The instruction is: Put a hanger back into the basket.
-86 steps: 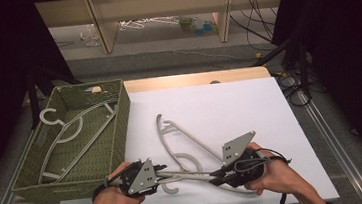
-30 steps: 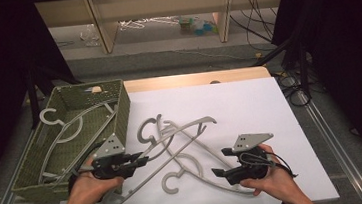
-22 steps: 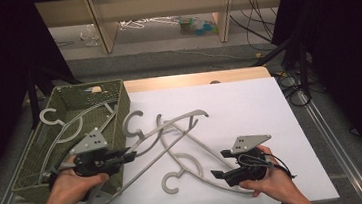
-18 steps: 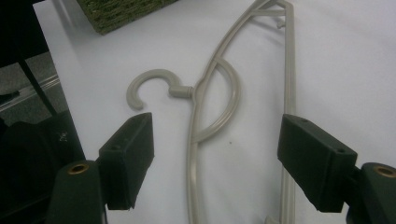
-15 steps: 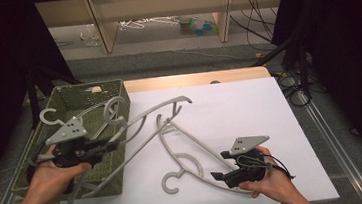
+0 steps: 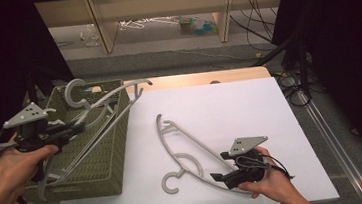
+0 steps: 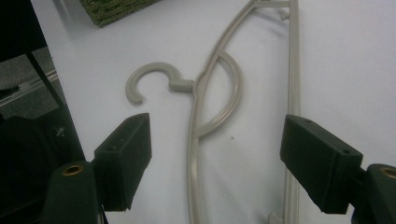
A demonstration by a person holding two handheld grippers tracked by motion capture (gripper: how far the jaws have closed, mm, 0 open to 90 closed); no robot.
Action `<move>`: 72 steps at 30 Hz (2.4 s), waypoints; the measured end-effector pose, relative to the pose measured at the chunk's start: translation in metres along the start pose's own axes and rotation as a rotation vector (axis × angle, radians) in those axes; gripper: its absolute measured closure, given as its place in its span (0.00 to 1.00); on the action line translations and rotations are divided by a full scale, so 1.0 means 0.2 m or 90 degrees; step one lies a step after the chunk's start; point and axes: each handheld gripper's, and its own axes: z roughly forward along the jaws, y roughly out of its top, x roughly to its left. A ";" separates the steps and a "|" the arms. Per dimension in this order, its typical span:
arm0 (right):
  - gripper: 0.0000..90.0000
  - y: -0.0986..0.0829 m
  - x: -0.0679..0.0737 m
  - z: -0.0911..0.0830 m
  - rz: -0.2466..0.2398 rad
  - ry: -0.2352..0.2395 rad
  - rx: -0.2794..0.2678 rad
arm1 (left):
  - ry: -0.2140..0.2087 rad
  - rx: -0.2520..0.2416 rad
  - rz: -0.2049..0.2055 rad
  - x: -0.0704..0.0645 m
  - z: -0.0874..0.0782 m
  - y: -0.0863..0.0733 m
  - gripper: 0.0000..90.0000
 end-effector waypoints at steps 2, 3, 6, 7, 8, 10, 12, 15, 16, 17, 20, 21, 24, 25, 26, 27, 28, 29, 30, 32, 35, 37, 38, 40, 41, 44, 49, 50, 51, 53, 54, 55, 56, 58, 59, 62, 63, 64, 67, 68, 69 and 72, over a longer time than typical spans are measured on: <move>0.29 0.00 0.00 0.00 0.000 0.001 0.001 | 0.012 -0.001 -0.004 0.04 -0.02 0.00 0.88; 0.29 0.00 0.00 0.00 0.000 0.002 0.002 | 0.016 -0.001 -0.012 0.06 -0.02 0.00 0.88; 0.29 0.00 0.00 0.00 -0.002 0.003 0.000 | 0.045 0.000 -0.007 0.13 -0.05 0.01 0.88; 0.29 0.00 0.00 0.00 -0.003 0.003 0.001 | 0.050 0.002 -0.012 0.15 -0.05 0.01 0.88; 0.29 0.00 0.00 0.00 -0.004 0.006 0.002 | 0.055 0.006 -0.014 0.17 -0.06 0.00 0.88; 0.29 0.00 0.00 0.01 -0.005 0.005 0.004 | 0.064 0.015 -0.012 0.20 -0.06 0.00 0.88; 0.29 0.00 0.00 0.01 -0.003 0.003 0.005 | 0.071 0.022 -0.007 0.23 -0.07 0.00 0.88; 0.29 0.00 0.00 0.02 -0.006 0.005 0.009 | 0.074 0.027 -0.007 0.27 -0.07 -0.01 0.88; 0.29 0.00 0.00 0.02 -0.004 0.007 0.012 | 0.073 0.029 -0.010 0.28 -0.06 -0.01 0.88; 0.29 0.00 0.00 0.02 -0.004 0.006 0.012 | 0.076 0.038 -0.008 0.29 -0.06 -0.01 0.87; 0.29 0.00 0.01 0.02 -0.006 0.007 0.012 | 0.082 0.089 0.004 0.32 -0.03 -0.02 0.88; 0.29 0.00 0.00 0.02 -0.006 0.007 0.011 | 0.087 0.083 -0.012 0.32 -0.01 -0.03 0.88; 0.29 0.00 0.00 0.02 -0.008 0.005 0.008 | 0.097 0.118 0.002 0.37 0.01 -0.03 0.88; 0.29 0.00 0.00 0.02 -0.007 0.005 0.009 | 0.098 0.113 -0.010 0.38 0.03 -0.04 0.88; 0.29 0.00 0.00 0.01 -0.004 0.004 0.011 | 0.098 0.112 -0.019 0.38 0.05 -0.04 0.88; 0.29 0.00 0.00 0.01 -0.004 0.005 0.012 | 0.096 0.123 -0.015 0.40 0.06 -0.04 0.88; 0.29 0.00 0.00 0.02 -0.004 0.005 0.012 | 0.093 0.121 -0.023 0.40 0.09 -0.05 0.88; 0.29 0.00 0.00 0.02 -0.004 0.005 0.013 | 0.090 0.122 -0.025 0.41 0.11 -0.05 0.87; 0.29 0.00 0.00 0.02 -0.005 0.004 0.012 | 0.087 0.130 -0.017 0.41 0.13 -0.05 0.87; 0.29 0.00 0.00 0.02 -0.010 0.006 0.012 | 0.078 0.148 -0.002 0.42 0.18 -0.04 0.87; 0.29 0.00 0.01 0.02 -0.010 0.008 0.014 | 0.078 0.179 0.005 0.41 0.25 -0.04 0.87; 0.29 0.00 0.00 0.02 -0.011 0.009 0.017 | 0.081 0.189 0.003 0.41 0.29 -0.05 0.87; 0.29 0.00 0.00 0.02 -0.011 0.008 0.017 | 0.082 0.193 -0.005 0.41 0.31 -0.06 0.87; 0.29 -0.01 0.01 0.03 -0.013 0.011 0.022 | 0.086 0.198 -0.019 0.43 0.34 -0.08 0.87; 0.29 -0.01 0.01 0.03 -0.012 0.012 0.022 | 0.087 0.199 -0.027 0.44 0.35 -0.10 0.87; 0.29 0.00 0.01 0.02 -0.008 0.015 0.018 | 0.094 0.194 -0.034 0.46 0.36 -0.11 0.87; 0.29 0.00 0.01 0.03 -0.014 0.013 0.015 | 0.115 0.210 -0.017 0.47 0.38 -0.12 0.86; 0.29 0.00 0.01 0.03 -0.013 0.013 0.016 | 0.118 0.211 -0.020 0.48 0.39 -0.13 0.86; 0.29 0.00 0.01 0.03 -0.013 0.015 0.018 | 0.123 0.211 -0.020 0.48 0.39 -0.13 0.86; 0.29 0.00 0.01 0.03 -0.013 0.014 0.020 | 0.125 0.202 -0.014 0.51 0.38 -0.13 0.85; 0.29 0.00 0.01 0.03 -0.014 0.014 0.020 | 0.125 0.201 -0.011 0.51 0.38 -0.14 0.85; 0.29 0.00 0.01 0.03 -0.013 0.014 0.021 | 0.129 0.199 -0.010 0.51 0.38 -0.14 0.85; 0.29 0.00 0.01 0.03 -0.013 0.014 0.021 | 0.130 0.202 -0.011 0.52 0.39 -0.15 0.84; 0.29 0.00 0.01 0.03 -0.013 0.016 0.022 | 0.128 0.212 -0.013 0.53 0.39 -0.18 0.84; 0.29 0.00 0.01 0.03 -0.013 0.016 0.021 | 0.130 0.214 -0.017 0.53 0.39 -0.19 0.84; 0.29 0.00 0.01 0.03 -0.012 0.014 0.021 | 0.132 0.226 -0.039 0.56 0.40 -0.25 0.82; 0.29 0.00 0.01 0.03 -0.009 0.017 0.023 | 0.134 0.234 -0.040 0.57 0.41 -0.27 0.82; 0.29 0.00 0.01 0.03 -0.013 0.016 0.023 | 0.134 0.241 -0.043 0.57 0.41 -0.29 0.82; 0.29 0.00 0.01 0.04 -0.013 0.016 0.024 | 0.137 0.250 -0.051 0.58 0.43 -0.32 0.80; 0.29 0.00 0.01 0.04 -0.014 0.015 0.023 | 0.142 0.251 -0.051 0.59 0.43 -0.33 0.79; 0.29 0.00 0.01 0.04 -0.013 0.013 0.022 | 0.142 0.254 -0.054 0.59 0.43 -0.34 0.78; 0.29 0.00 0.01 0.04 -0.012 0.014 0.022 | 0.151 0.260 -0.054 0.60 0.43 -0.34 0.75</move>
